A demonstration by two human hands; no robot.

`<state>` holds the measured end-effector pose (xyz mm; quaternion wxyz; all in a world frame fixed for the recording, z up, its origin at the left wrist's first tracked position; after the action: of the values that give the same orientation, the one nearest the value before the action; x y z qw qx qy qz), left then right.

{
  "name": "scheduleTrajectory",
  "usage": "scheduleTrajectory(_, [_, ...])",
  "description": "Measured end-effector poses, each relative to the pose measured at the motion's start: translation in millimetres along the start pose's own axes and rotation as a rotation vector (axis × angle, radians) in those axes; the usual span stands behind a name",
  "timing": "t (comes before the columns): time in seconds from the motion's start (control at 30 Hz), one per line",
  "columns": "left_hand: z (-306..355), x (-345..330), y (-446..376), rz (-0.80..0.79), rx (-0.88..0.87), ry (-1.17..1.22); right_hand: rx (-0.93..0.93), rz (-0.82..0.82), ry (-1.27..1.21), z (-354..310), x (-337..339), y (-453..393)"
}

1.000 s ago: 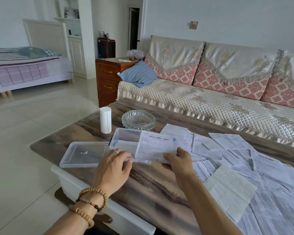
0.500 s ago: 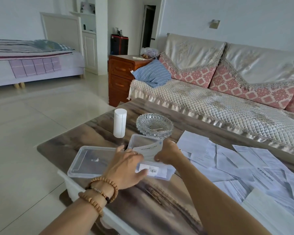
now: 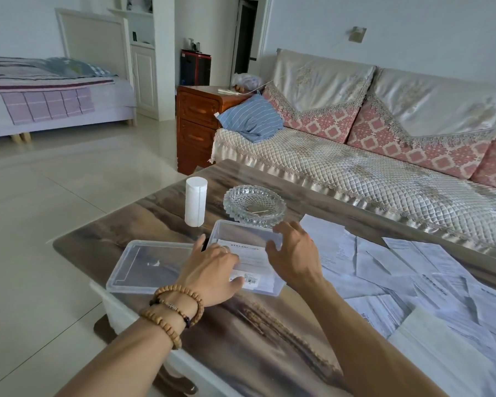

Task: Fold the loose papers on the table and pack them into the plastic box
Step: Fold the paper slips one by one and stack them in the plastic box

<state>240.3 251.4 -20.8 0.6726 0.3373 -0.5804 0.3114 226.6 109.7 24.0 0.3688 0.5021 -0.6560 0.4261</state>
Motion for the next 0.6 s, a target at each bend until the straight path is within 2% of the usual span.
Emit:
scheduleTrajectory(0.07, [8.7,8.4,6.7,0.078,-0.02,0.036,-0.02,0.075,-0.12,22.0,13.3,22.0])
scheduleTrajectory(0.13, [22.8,21.4,15.4,0.204,-0.063,0.084,-0.075,0.076,-0.187,47.9,14.1,48.0])
scheduleTrajectory(0.27, [79.8,37.0,34.9,0.443,-0.228,0.177,-0.267,0.008,-0.108,109.5,8.7,114.5])
scheduleTrajectory(0.3, [96.5,34.2,36.6,0.438,-0.264,0.218,-0.324,-0.009,-0.076,126.6,9.9,129.3])
scheduleTrajectory(0.47, [180.4,-9.9,19.1,0.153,-0.28,0.36,-0.669,-0.071,-0.038,212.1,38.7,188.7])
scheduleTrajectory(0.53, [200.6,-25.5,5.1,0.066,-0.199,0.467,-0.743,-0.136,-0.022,236.1,44.8,201.9])
scheduleTrajectory(0.6, [214.4,-36.9,-11.6,0.01,-0.103,0.577,-0.737,-0.301,0.003,253.1,35.4,210.7])
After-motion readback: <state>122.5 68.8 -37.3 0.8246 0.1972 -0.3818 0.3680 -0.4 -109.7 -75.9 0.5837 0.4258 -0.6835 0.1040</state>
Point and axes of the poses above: each hand's wrist, its own y-axis away from the middle knuckle, its own x-axis out of the back of the hand, z = x × y, the point moved 9 cm from there along -y, towards the middle knuckle, and after that the axes turned 13 degrees about -z, right-handed, at the moved point
